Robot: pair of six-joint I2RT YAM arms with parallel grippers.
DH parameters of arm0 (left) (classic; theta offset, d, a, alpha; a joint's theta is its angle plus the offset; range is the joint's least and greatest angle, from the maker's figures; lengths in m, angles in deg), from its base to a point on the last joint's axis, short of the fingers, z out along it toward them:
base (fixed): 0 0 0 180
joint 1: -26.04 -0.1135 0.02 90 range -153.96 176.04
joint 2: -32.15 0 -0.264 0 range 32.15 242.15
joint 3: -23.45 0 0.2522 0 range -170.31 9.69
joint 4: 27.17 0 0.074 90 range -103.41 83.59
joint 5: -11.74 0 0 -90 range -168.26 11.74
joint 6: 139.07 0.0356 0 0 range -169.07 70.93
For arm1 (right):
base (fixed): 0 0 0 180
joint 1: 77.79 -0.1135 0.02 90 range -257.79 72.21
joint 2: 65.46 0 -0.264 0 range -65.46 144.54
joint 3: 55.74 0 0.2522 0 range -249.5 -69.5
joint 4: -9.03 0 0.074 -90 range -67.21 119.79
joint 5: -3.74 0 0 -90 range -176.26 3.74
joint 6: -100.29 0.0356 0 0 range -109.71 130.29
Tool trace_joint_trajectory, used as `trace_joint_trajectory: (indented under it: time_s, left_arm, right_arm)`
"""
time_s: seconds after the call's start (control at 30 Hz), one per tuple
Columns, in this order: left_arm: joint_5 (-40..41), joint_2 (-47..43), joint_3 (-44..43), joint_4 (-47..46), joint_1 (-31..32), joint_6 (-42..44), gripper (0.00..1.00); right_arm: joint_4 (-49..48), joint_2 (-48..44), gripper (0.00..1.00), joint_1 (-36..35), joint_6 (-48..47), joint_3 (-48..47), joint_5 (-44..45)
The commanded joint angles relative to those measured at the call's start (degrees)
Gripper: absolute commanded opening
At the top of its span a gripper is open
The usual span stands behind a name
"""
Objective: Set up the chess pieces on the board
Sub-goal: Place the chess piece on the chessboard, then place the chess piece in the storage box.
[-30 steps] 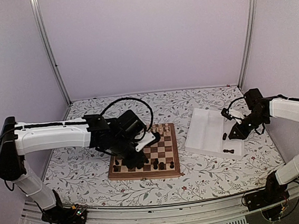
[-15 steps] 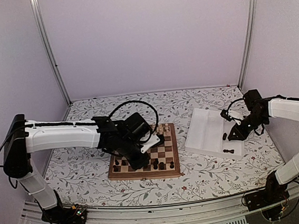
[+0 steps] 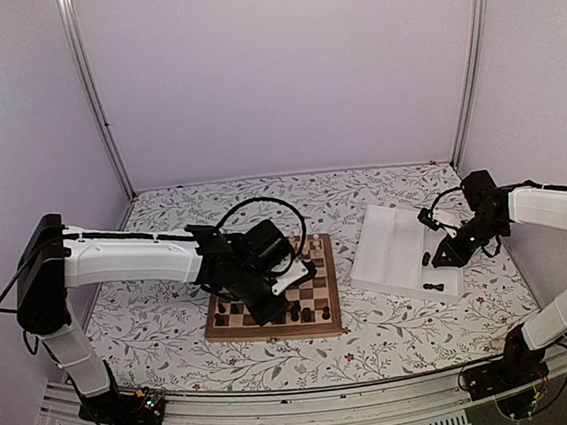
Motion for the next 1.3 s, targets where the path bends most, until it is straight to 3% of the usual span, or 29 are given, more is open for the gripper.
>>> trace_joint_trajectory:
  time_s: [0.0, 0.37, 0.7, 0.93, 1.03, 1.27]
  left_arm:
    - [0.7, 1.1, -1.2, -0.9, 0.8, 0.7, 0.13]
    - [1.7, 0.9, -1.2, -0.6, 0.8, 0.5, 0.24]
    - [1.5, 0.0, -1.8, -0.3, 1.0, 0.2, 0.26]
    - [0.9, -10.2, -8.4, 0.8, 0.8, 2.1, 0.39]
    - [2.1, -12.6, -8.3, -3.3, 0.5, 2.2, 0.41]
    - [-0.4, -12.2, -4.2, -25.1, 0.1, -0.6, 0.43]
  right_arm:
    - [-1.0, 0.6, 0.08, 0.4, -0.2, 0.8, -1.1]
    - [-0.9, 0.3, 0.08, 0.4, -0.1, 0.9, -1.2]
    - [-0.7, 0.1, 0.08, 0.3, -0.1, 1.0, -1.2]
    - [1.6, -1.4, 0.08, 0.3, -0.3, -1.7, -1.1]
    - [3.0, -2.2, 0.08, 0.3, -0.2, -3.6, -1.4]
    - [6.1, -4.1, 0.08, 0.3, 0.3, -7.5, -6.8]
